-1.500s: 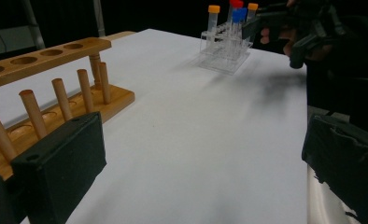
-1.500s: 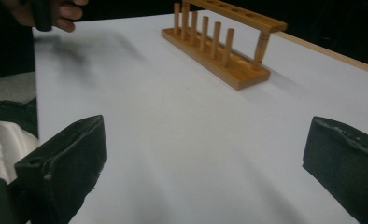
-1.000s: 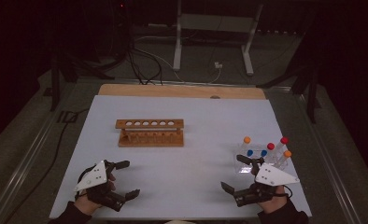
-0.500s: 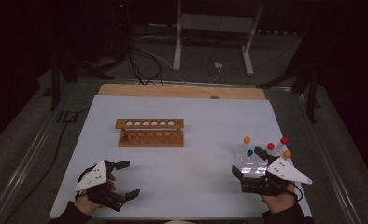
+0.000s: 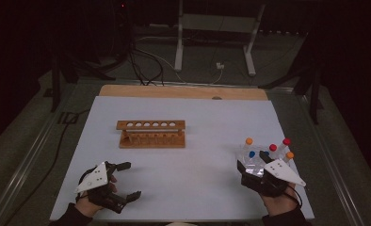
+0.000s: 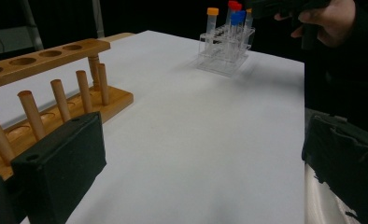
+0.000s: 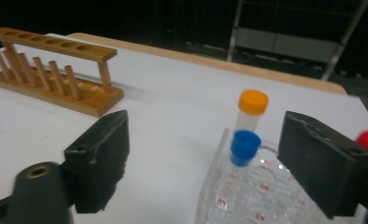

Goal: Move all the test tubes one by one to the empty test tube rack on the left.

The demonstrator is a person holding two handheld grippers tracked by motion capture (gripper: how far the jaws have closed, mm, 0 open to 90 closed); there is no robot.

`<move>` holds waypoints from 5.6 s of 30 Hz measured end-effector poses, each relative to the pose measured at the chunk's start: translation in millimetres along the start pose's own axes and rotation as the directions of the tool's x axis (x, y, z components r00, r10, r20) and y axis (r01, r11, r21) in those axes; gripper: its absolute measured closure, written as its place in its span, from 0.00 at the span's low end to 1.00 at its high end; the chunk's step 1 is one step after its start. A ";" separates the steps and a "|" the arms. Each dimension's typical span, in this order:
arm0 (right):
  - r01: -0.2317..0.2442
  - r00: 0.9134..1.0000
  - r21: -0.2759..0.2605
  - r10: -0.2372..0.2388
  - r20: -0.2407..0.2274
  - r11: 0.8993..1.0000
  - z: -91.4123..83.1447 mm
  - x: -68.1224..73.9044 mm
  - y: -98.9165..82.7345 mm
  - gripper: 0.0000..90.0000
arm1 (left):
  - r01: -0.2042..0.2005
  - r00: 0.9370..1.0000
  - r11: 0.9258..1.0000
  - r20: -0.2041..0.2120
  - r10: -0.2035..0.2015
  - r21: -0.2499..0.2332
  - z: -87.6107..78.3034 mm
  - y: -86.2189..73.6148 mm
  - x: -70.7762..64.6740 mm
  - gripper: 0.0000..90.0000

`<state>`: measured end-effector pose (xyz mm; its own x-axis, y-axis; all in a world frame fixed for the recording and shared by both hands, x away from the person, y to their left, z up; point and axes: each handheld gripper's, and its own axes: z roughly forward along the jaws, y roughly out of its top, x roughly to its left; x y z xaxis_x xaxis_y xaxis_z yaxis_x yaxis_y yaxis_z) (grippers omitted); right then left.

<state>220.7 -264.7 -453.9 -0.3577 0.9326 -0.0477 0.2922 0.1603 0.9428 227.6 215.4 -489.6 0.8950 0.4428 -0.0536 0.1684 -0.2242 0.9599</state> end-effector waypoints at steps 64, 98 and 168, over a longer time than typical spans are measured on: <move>-0.131 0.991 0.202 0.121 0.062 0.971 17.6 -19.1 -3.7 0.86 | 0.001 1.000 1.000 0.005 -0.001 0.000 -0.4 -0.1 0.1 0.01; -0.040 0.999 0.081 0.040 0.006 0.996 -5.5 -6.5 33.3 0.86 | 0.001 1.000 1.000 0.009 -0.001 0.001 0.1 -0.2 -0.1 0.01; 0.174 0.905 0.172 -0.089 -0.415 0.970 38.9 59.1 23.7 0.86 | 0.044 0.976 0.996 0.211 -0.061 0.081 80.0 81.1 -5.8 0.01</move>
<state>241.0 -193.1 -447.2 -0.7182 0.6957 0.0097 0.3733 0.3735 0.8492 269.1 125.2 -433.5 0.9501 0.2624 -0.1685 0.2407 -0.2738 0.9312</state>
